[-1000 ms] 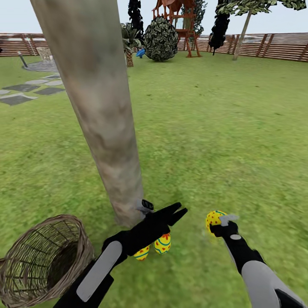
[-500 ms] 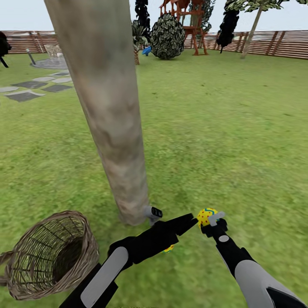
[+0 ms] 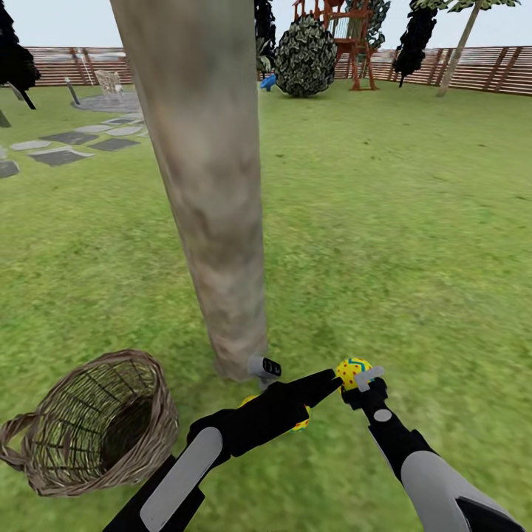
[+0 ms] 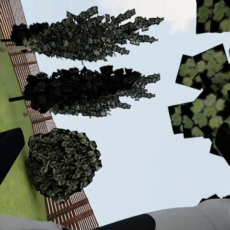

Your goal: Take the three Easter eggs out of the wicker basket on the lawn in the garden, then place them on the lawn next to a single tree (choose any tree) so that all three eggs are next to the same tree and none are left in the basket.

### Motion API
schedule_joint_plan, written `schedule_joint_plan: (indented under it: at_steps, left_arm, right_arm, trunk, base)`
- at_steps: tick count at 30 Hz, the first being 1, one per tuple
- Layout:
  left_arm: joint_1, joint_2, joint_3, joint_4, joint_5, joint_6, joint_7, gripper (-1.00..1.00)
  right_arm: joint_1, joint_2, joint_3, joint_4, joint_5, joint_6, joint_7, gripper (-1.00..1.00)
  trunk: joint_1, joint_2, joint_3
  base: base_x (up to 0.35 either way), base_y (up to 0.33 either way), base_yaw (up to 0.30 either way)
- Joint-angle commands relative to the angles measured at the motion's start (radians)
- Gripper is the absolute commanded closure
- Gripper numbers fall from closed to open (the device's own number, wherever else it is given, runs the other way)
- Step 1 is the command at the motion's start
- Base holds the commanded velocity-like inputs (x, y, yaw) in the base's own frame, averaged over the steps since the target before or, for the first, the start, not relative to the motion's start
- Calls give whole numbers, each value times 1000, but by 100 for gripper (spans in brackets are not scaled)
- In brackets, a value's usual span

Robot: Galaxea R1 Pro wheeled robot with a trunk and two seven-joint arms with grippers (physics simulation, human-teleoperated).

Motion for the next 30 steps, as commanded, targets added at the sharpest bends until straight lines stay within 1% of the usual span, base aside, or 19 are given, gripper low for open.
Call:
schedule_joint_plan:
  at_steps: [1,12,13,14,30]
  left_arm:
    - [0,0,0,0,10,8,1,-100]
    - [-1,-1,0,0,10,8,1,-100]
    - [-1,-2,-1,0,10,8,1,-100]
    - [0,-9,-2,0,10,8,1,-100]
    - [-1,-15,-2,2,8,7,4,-100]
  right_arm:
    - [0,1,-8,2,9,-9,1,100]
    - [1,1,-7,5,14,-6,1,100]
    - [1,0,-6,25,16,-6,1,100]
    - [1,0,-6,40,16,-11,0,100]
    - [1,1,-6,50,16,-13,1,100]
  trunk:
    - [4,-8,-4]
    - [46,-85,-38]
    - [50,-92,-41]
    - [54,-99,-45]
    - [115,-211,-95]
  base:
    - [0,0,2]
    - [0,0,0]
    - [0,0,0]
    - [0,0,0]
    - [0,0,0]
